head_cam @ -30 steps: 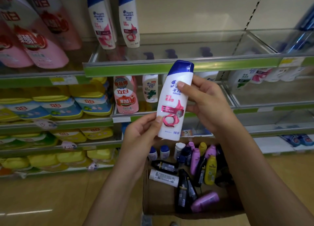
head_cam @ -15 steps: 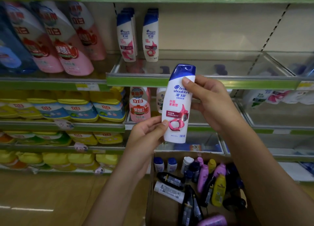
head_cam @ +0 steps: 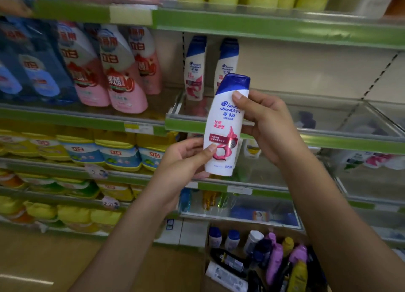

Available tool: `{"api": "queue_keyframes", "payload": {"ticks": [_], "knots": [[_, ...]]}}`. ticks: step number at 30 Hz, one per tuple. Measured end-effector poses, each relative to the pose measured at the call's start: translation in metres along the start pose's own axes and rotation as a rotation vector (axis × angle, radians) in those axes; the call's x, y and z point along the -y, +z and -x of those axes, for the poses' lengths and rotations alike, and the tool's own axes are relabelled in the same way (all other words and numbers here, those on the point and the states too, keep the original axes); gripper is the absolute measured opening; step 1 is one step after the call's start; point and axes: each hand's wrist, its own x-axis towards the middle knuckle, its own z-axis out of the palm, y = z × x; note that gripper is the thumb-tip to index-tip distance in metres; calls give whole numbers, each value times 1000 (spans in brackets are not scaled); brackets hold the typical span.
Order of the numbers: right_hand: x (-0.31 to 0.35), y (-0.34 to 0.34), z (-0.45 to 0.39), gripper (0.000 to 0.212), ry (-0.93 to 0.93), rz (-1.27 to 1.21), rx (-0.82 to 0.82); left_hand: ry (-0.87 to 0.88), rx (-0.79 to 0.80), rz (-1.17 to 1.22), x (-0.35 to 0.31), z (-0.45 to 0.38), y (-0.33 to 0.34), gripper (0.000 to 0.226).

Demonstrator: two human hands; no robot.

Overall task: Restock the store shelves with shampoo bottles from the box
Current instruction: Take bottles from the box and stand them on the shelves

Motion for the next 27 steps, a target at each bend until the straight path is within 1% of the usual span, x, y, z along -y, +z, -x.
{"api": "queue_keyframes", "payload": {"ticks": [5, 10, 12, 16, 20, 24, 27], "knots": [[-1, 18, -21, 22, -26, -1, -28, 19, 73, -26, -9, -25, -26, 25], [-6, 22, -34, 23, -23, 11, -97, -10, 142, -33, -12, -49, -35, 27], [-8, 19, -36, 24, -17, 18, -132, -22, 169, -45, -11, -57, -34, 24], [-10, 10, -38, 19, -12, 20, -209, -35, 251, -48, -10, -71, -29, 23], [-11, 0, -36, 24, -20, 37, -267, -44, 318, -24, -9, -81, -20, 16], [-12, -14, -35, 28, -15, 40, -315, -53, 364, -39, -8, -90, -9, 20], [-17, -23, -36, 28, -4, 44, -349, -70, 371, -42, -5, -96, -1, 19]]}}
